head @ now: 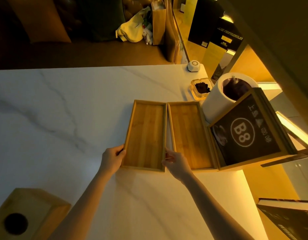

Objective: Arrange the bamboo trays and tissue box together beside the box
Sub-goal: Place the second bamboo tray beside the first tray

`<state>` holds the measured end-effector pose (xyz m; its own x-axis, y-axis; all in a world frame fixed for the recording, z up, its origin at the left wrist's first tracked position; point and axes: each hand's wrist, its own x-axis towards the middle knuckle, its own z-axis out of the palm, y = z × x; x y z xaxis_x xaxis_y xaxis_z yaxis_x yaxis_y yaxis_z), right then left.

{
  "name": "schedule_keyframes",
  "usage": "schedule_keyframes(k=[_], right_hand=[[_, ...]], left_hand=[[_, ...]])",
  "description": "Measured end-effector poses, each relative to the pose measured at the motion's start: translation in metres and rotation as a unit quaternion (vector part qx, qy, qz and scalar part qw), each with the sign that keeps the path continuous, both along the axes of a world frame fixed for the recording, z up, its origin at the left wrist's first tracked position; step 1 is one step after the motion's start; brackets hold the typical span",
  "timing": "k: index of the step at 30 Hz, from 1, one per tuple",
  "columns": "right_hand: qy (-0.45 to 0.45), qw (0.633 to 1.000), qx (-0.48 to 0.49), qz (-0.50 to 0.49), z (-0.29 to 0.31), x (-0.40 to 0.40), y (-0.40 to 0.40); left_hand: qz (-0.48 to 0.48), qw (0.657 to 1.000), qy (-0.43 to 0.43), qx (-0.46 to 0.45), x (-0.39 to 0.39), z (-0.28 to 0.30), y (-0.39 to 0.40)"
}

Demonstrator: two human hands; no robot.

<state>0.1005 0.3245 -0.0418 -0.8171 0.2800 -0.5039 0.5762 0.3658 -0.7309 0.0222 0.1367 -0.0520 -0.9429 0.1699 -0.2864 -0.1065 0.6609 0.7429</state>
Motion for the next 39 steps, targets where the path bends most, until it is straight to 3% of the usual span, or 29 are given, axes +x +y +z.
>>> schedule_keyframes(k=[22, 26, 29, 33, 36, 39], right_hand=[[-0.05, 0.98, 0.194, 0.018, -0.021, -0.005, -0.014], [-0.004, 0.972, 0.231, 0.044, -0.015, 0.009, -0.018], [0.078, 0.957, 0.273, 0.057, -0.01, 0.031, -0.027], [0.175, 0.913, 0.35, 0.119, -0.022, 0.056, -0.044], [0.115, 0.894, 0.399, 0.166, -0.036, 0.063, -0.058], [0.031, 0.893, 0.412, 0.176, -0.048, 0.069, -0.063]], left_hand=[[-0.028, 0.996, 0.055, -0.067, 0.004, -0.017, 0.007], [-0.057, 0.994, 0.055, -0.078, 0.006, -0.018, 0.002], [-0.087, 0.986, 0.113, -0.085, 0.019, -0.016, -0.008], [-0.186, 0.944, 0.191, -0.193, 0.05, -0.025, -0.016], [-0.212, 0.932, 0.151, -0.251, 0.064, -0.038, -0.019], [-0.2, 0.944, 0.122, -0.232, 0.069, -0.047, -0.019]])
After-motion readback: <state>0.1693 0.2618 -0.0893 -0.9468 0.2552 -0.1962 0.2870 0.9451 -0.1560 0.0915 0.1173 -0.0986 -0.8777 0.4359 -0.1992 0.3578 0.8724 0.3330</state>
